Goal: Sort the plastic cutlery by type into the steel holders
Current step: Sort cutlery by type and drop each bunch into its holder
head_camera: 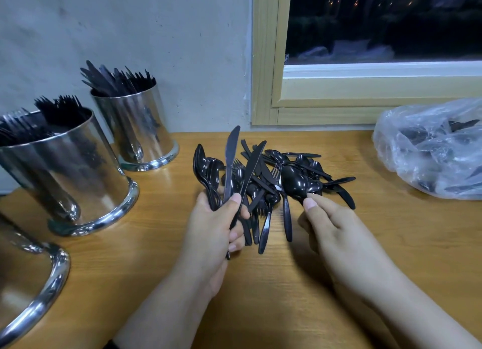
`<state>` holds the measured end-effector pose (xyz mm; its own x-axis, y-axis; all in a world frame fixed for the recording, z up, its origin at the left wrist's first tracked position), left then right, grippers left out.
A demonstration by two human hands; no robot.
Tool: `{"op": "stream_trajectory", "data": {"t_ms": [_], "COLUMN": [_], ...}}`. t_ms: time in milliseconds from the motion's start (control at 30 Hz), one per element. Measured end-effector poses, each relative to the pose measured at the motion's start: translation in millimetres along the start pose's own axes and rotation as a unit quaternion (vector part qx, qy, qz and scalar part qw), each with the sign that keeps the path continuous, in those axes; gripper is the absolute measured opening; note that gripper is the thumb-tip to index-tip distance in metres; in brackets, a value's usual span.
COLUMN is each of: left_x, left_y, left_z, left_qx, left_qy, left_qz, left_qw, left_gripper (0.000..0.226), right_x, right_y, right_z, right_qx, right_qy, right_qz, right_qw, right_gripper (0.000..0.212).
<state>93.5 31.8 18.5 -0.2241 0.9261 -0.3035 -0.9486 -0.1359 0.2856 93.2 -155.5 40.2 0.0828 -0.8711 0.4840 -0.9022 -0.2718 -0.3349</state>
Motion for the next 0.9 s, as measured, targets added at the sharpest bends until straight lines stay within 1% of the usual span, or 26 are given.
{"op": "stream_trajectory", "data": {"t_ms": [67,133,233,333,400,500,533,700,800,867,900], "left_x": [1,1,1,0,-1,-1,-1,-5,-8,-10,-11], "left_y": [0,-1,0,2,2,3,4,8,11,12,14], "left_z": [1,1,1,1,1,0,-1,-2,-4,-5,-6], "left_qx": [0.004,0.007,0.002,0.010,0.018,0.020,0.021,0.031,0.037,0.040,0.041], "left_qy": [0.009,0.013,-0.003,-0.017,-0.024,-0.043,-0.053,-0.090,-0.098,-0.101,-0.105], "left_qz": [0.011,0.018,0.011,0.004,0.001,-0.006,-0.011,-0.067,-0.089,-0.104,-0.112], "left_qw": [1.000,1.000,1.000,1.000,1.000,0.999,0.998,0.993,0.990,0.989,0.987], "left_gripper": [0.009,0.010,0.010,0.017,0.020,0.021,0.021,0.023,0.022,0.022,0.022], "right_x": [-4,-6,-8,-9,-10,-10,-9,-6,-5,-6,-6], "right_y": [0,-1,-1,-1,-2,-2,-2,-6,-6,-6,-5], "right_z": [5,12,13,10,10,6,4,9,6,5,5], "right_qx": [-0.014,-0.031,-0.014,-0.004,-0.009,-0.002,-0.003,-0.033,-0.032,-0.051,-0.063], "right_qy": [-0.028,-0.042,-0.041,-0.044,-0.064,-0.096,-0.111,-0.161,-0.166,-0.177,-0.180], "right_qz": [0.012,0.021,0.024,0.042,0.057,0.074,0.083,0.156,0.175,0.180,0.182], "right_qw": [0.999,0.998,0.999,0.998,0.996,0.993,0.990,0.974,0.970,0.966,0.965], "right_gripper": [0.037,0.027,0.023,0.016,0.019,0.038,0.040,0.026,0.029,0.031,0.036]}}
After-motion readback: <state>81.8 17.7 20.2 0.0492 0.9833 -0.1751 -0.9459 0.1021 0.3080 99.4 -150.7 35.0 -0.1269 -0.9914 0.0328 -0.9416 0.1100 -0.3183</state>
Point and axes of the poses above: each hand's wrist, its own y-axis away from the middle knuckle, its own x-axis out of the back of the hand, z = x × y, the point moved 1 cm from there along -y, towards the middle knuckle, and after that the axes turned 11 degrees about x, right-handed, at the moved point
